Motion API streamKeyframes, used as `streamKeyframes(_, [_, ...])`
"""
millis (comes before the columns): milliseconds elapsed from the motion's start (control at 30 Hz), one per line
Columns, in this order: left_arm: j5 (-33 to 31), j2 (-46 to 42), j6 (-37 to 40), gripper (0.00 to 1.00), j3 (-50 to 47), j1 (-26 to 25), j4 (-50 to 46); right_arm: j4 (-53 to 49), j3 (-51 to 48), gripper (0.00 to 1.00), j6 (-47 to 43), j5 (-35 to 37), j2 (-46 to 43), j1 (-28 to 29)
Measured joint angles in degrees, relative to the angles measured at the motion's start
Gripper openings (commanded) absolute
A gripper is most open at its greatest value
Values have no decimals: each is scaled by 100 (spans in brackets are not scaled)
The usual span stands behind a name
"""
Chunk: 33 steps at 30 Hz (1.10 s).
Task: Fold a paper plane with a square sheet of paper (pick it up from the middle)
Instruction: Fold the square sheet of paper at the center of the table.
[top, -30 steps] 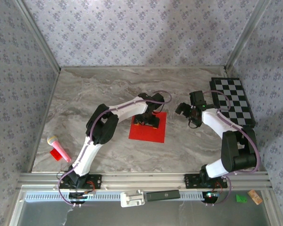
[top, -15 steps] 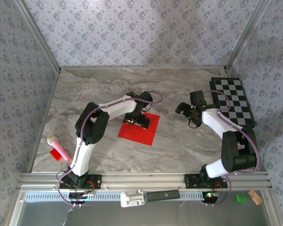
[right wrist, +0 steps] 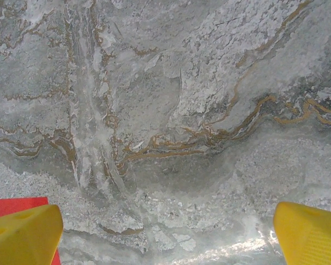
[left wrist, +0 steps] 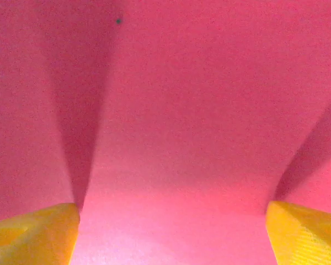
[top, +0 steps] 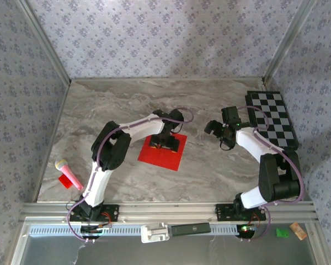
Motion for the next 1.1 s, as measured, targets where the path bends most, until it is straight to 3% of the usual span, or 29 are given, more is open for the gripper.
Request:
streamKeyframes(600, [-15, -96, -46, 70, -177, 37, 186, -2, 0, 100, 4, -4, 0, 31])
streamKeyframes(733, [-4, -151, -79, 61, -251, 79, 243, -2, 0, 100, 24, -7, 0, 46])
streamKeyframes(867, [133, -256, -160, 43, -372, 173, 321, -2, 0, 100, 39, -4, 2, 63])
streamKeyframes(1000, [706, -662, -341, 28, -741, 380, 671, 4, 2, 100, 63, -13, 2, 79])
streamKeyframes(1100, [1504, -1300, -584, 26, -1237, 686, 1327, 188, 0, 100, 61, -181, 2, 79])
